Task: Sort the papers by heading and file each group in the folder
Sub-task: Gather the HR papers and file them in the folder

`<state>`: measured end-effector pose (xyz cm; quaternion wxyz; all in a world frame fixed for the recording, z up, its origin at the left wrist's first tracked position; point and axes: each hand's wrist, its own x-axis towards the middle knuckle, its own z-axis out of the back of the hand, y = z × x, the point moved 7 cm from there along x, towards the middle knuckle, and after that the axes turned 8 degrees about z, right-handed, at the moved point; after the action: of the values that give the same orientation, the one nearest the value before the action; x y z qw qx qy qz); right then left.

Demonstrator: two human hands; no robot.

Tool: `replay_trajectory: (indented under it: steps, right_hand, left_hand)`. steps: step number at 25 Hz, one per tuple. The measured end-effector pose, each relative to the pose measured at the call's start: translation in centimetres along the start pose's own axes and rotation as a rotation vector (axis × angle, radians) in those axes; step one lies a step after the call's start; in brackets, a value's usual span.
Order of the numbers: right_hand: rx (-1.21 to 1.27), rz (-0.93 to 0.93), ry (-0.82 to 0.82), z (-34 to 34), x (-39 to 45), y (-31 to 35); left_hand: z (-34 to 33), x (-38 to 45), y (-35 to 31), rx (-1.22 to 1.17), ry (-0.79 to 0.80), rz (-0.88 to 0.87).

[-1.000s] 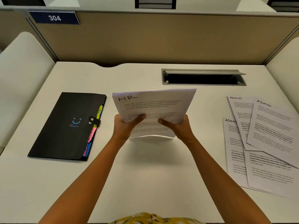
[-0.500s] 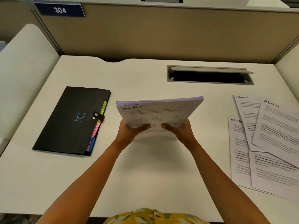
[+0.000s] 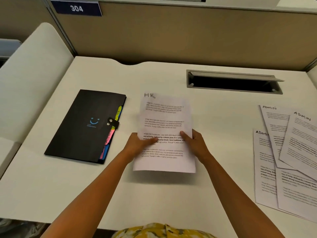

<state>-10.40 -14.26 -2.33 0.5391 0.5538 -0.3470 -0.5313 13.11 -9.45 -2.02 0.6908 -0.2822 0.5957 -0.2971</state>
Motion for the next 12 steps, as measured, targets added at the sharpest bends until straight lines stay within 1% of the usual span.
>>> replay_trajectory:
  steps: [3,5,6,7,9,10,11,12]
  right_hand:
    - [-0.078,-0.060,0.009,-0.9,0.3,-1.8]
    - [-0.110,-0.076,-0.001,-1.7,0.7,-2.3]
    - [-0.128,-0.080,-0.010,-2.0,0.8,-2.4]
    - [-0.149,-0.082,-0.026,-2.3,0.9,-2.4]
    - [-0.199,-0.082,-0.075,-2.3,1.1,-2.3]
    - [-0.225,-0.075,-0.097,-2.3,1.2,-2.1]
    - [-0.247,-0.064,-0.111,-2.3,1.3,-2.0]
    - [-0.265,-0.054,-0.119,-2.3,1.4,-1.9]
  left_hand:
    - [0.7,-0.2,1.1,-0.010,-0.020,0.043]
    - [2.2,-0.3,1.2,0.030,-0.120,0.027]
    - [3.2,-0.4,0.9,0.070,-0.224,-0.017]
    - [4.7,-0.9,0.4,0.110,-0.364,-0.099]
    - [7.8,-2.5,-0.8,0.167,-0.664,-0.329]
    - [9.3,-3.2,-1.1,0.199,-0.778,-0.406]
    - [10.8,-3.5,-1.1,0.232,-0.860,-0.429]
    - [12.4,-3.4,-0.8,0.275,-0.915,-0.402]
